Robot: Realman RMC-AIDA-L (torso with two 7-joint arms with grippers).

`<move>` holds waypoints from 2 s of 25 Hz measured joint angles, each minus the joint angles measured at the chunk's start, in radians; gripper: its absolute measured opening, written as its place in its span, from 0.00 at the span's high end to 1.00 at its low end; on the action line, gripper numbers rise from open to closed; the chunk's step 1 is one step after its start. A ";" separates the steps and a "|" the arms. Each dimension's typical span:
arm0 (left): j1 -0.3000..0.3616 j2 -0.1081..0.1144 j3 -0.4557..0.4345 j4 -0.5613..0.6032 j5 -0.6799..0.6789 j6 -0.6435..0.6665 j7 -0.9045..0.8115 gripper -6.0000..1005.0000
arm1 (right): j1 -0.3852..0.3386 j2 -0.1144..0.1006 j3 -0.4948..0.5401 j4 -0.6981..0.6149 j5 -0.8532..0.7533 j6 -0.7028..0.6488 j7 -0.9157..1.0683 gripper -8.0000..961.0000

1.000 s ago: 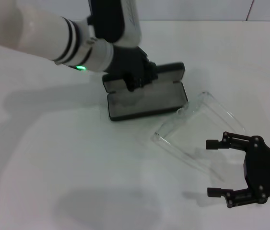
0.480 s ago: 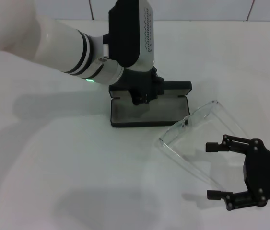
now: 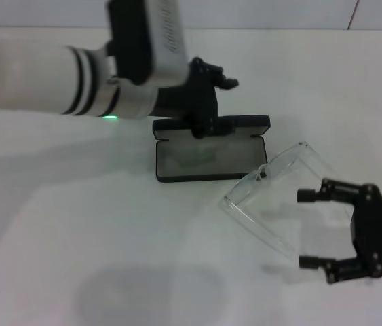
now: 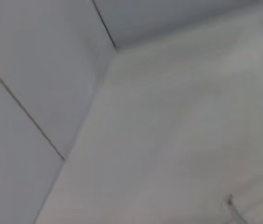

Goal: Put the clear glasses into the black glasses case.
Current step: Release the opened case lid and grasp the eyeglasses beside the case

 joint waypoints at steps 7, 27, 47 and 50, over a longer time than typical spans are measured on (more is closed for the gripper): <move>0.248 0.002 -0.100 0.034 -0.481 0.067 0.216 0.44 | -0.003 0.002 -0.011 -0.365 -0.038 -0.003 0.227 0.08; 0.338 0.007 -0.361 -0.665 -1.008 0.605 0.692 0.16 | 0.431 0.011 -0.349 -0.803 -0.668 0.096 0.739 0.08; 0.323 0.006 -0.359 -0.683 -1.000 0.610 0.696 0.16 | 0.497 0.021 -0.643 -0.608 -0.711 0.312 0.812 0.08; 0.320 0.006 -0.359 -0.684 -1.000 0.609 0.697 0.16 | 0.532 0.021 -0.653 -0.544 -0.704 0.329 0.812 0.08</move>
